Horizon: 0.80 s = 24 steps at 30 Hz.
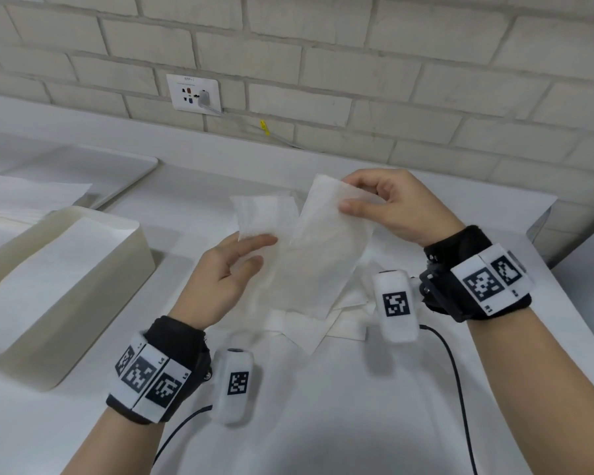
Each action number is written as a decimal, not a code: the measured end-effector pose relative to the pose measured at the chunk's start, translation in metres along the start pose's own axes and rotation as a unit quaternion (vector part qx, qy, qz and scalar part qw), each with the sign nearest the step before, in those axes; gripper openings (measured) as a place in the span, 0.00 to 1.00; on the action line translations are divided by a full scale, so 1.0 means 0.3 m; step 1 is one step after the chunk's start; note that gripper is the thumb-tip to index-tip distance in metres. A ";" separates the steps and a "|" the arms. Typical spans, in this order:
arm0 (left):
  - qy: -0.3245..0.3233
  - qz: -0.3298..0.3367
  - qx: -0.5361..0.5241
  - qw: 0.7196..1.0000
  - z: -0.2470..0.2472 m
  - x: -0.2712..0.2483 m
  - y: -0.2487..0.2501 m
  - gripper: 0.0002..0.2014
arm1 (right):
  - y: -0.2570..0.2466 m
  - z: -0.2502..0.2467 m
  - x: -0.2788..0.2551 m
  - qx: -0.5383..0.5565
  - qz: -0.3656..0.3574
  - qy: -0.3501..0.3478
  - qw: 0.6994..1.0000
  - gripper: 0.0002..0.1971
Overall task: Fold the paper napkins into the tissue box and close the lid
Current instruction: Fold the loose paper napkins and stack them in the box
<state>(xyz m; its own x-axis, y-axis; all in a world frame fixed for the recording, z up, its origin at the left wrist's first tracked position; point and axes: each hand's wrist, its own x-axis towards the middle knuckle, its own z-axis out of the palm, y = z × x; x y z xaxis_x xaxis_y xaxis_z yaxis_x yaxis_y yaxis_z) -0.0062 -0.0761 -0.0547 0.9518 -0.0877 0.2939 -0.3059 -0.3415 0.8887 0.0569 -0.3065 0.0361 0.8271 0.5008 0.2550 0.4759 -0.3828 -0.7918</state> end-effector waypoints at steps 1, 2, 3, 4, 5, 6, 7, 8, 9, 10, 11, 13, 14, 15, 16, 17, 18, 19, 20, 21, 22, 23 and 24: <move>-0.008 0.009 -0.011 1.000 0.004 -0.001 0.002 0.15 | -0.012 -0.003 -0.004 0.010 -0.007 -0.011 1.000 0.05; -0.015 0.018 -0.026 0.999 0.009 -0.003 0.004 0.14 | -0.022 -0.005 -0.007 0.028 -0.013 -0.019 0.999 0.03; -0.021 0.029 -0.043 0.998 0.013 -0.005 0.008 0.13 | -0.032 -0.006 -0.009 0.054 -0.018 -0.030 0.998 0.03; -0.028 0.048 -0.053 0.997 0.018 -0.008 0.014 0.13 | -0.037 -0.005 -0.007 0.073 -0.022 -0.046 0.996 0.04; -0.037 0.071 -0.057 0.995 0.023 -0.013 0.024 0.13 | -0.043 0.000 -0.002 0.075 -0.026 -0.067 0.995 0.04; -0.044 0.093 -0.054 0.993 0.029 -0.019 0.034 0.12 | -0.043 0.008 0.007 0.060 -0.028 -0.084 0.994 0.04; -0.047 0.108 -0.048 0.992 0.036 -0.024 0.044 0.12 | -0.040 0.015 0.018 0.041 -0.024 -0.094 0.994 0.04; -0.044 0.117 -0.042 0.991 0.043 -0.028 0.051 0.12 | -0.037 0.023 0.027 0.027 -0.012 -0.102 0.994 0.04; -0.036 0.121 -0.040 0.991 0.051 -0.031 0.052 0.11 | -0.033 0.029 0.034 0.022 0.005 -0.113 0.993 0.04; -0.025 0.120 -0.040 0.992 0.057 -0.035 0.049 0.11 | -0.028 0.037 0.039 0.025 0.023 -0.129 0.991 0.04; -0.012 0.118 -0.041 0.992 0.064 -0.038 0.046 0.11 | -0.022 0.048 0.042 0.032 0.039 -0.139 0.989 0.04; 0.014 0.096 -0.052 0.994 0.077 -0.045 0.043 0.08 | -0.012 0.072 0.046 0.033 0.057 -0.132 0.989 0.04; 0.027 0.075 -0.063 0.995 0.082 -0.047 0.042 0.05 | -0.007 0.085 0.049 0.032 0.057 -0.120 0.991 0.05; 0.038 0.052 -0.079 0.995 0.087 -0.049 0.039 0.05 | -0.002 0.099 0.052 0.034 0.055 -0.106 0.992 0.05; 0.045 0.029 -0.098 0.994 0.090 -0.050 0.035 0.07 | 0.000 0.115 0.057 0.041 0.053 -0.093 0.993 0.06; 0.050 0.010 -0.114 0.992 0.092 -0.051 0.032 0.10 | 0.001 0.130 0.061 0.049 0.051 -0.080 0.994 0.06; 0.056 -0.003 -0.124 0.991 0.093 -0.051 0.027 0.13 | 0.003 0.146 0.068 0.055 0.048 -0.069 0.995 0.06; 0.063 -0.011 -0.132 0.989 0.093 -0.052 0.023 0.15 | 0.003 0.161 0.076 0.058 0.043 -0.058 0.996 0.05; 0.072 -0.018 -0.137 0.988 0.090 -0.052 0.018 0.15 | 0.004 0.177 0.084 0.061 0.037 -0.049 0.996 0.04; 0.081 -0.024 -0.142 0.986 0.086 -0.051 0.013 0.13 | 0.002 0.194 0.094 0.068 0.031 -0.044 0.996 0.03; 0.090 -0.032 -0.145 0.985 0.080 -0.051 0.005 0.12 | 0.002 0.213 0.106 0.082 0.025 -0.038 0.996 0.03; 0.100 -0.041 -0.145 0.983 0.071 -0.051 -0.003 0.12 | 0.001 0.235 0.121 0.097 0.022 -0.026 0.995 0.03; 0.113 -0.052 -0.144 0.982 0.057 -0.051 -0.014 0.13 | 0.006 0.259 0.140 0.111 0.024 -0.004 0.994 0.03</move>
<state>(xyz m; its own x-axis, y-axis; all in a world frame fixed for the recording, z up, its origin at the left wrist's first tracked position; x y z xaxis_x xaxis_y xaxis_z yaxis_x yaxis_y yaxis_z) -0.0190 -0.0893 -0.0690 0.9588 0.1555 0.2376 -0.2317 -0.0552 0.9712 0.0692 -0.2260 0.0023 0.8444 0.4929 0.2099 0.3573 -0.2262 -0.9062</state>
